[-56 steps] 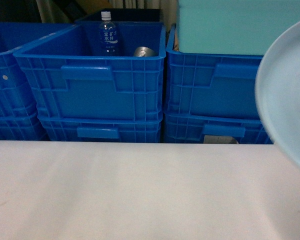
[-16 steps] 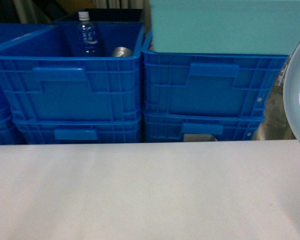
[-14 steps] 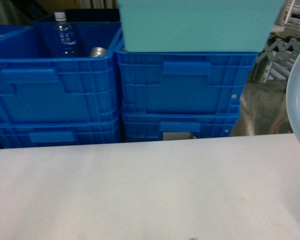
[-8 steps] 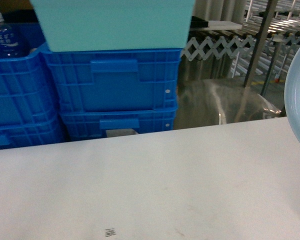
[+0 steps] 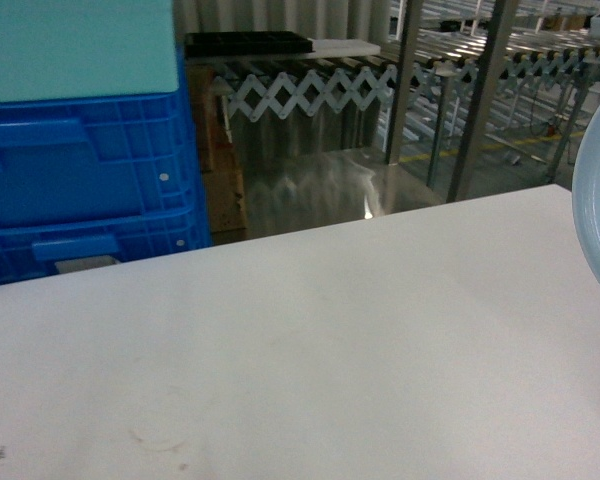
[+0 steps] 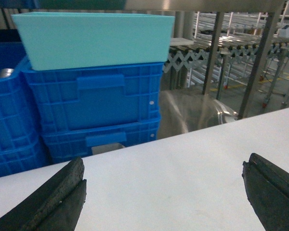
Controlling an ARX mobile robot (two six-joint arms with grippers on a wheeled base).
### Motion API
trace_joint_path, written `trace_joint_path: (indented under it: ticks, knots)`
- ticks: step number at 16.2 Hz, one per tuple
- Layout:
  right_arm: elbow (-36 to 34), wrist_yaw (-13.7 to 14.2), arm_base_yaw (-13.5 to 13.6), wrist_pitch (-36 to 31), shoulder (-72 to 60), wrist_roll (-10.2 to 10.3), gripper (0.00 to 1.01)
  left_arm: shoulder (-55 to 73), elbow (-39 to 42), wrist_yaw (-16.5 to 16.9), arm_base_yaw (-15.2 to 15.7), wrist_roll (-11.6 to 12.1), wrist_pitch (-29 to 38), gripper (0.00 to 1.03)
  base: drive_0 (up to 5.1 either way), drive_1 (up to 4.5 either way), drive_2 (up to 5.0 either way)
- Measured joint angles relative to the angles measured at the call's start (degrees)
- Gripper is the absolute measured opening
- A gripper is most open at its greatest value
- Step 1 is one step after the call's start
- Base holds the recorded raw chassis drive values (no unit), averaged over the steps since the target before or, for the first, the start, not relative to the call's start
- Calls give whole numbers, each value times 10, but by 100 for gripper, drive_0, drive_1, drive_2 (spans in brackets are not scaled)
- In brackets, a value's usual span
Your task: Place blue tray on left shelf second layer neatly
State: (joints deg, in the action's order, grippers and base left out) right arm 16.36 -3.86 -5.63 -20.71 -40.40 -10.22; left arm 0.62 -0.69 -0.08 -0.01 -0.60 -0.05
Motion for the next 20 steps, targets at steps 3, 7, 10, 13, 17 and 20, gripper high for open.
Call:
trace_joint_path:
  ticks: [3,7,10,13,17,20]
  knots:
    - [0,0,0,0,0,0,2,0,0,0,0,0,-2,98,320,-516,-280]
    - [0,0,0,0,0,0,2,0,0,0,0,0,-1,98,320,-516,-280]
    - [0,0,0,1,0,0,2,0,0,1,0,0,-1,98,301,-535,-299]
    - [0,2,0,0,0,-2,2,0,0,0,0,0,-1,98,335,-509,-248]
    - [0,2,0,1,0,-2,2,0,0,0,0,0,-2,98,335,-509,-248]
    - [0,2,0,-1,0,-2,2,0,0,0,0,0,-2,98,169,-393,-214]
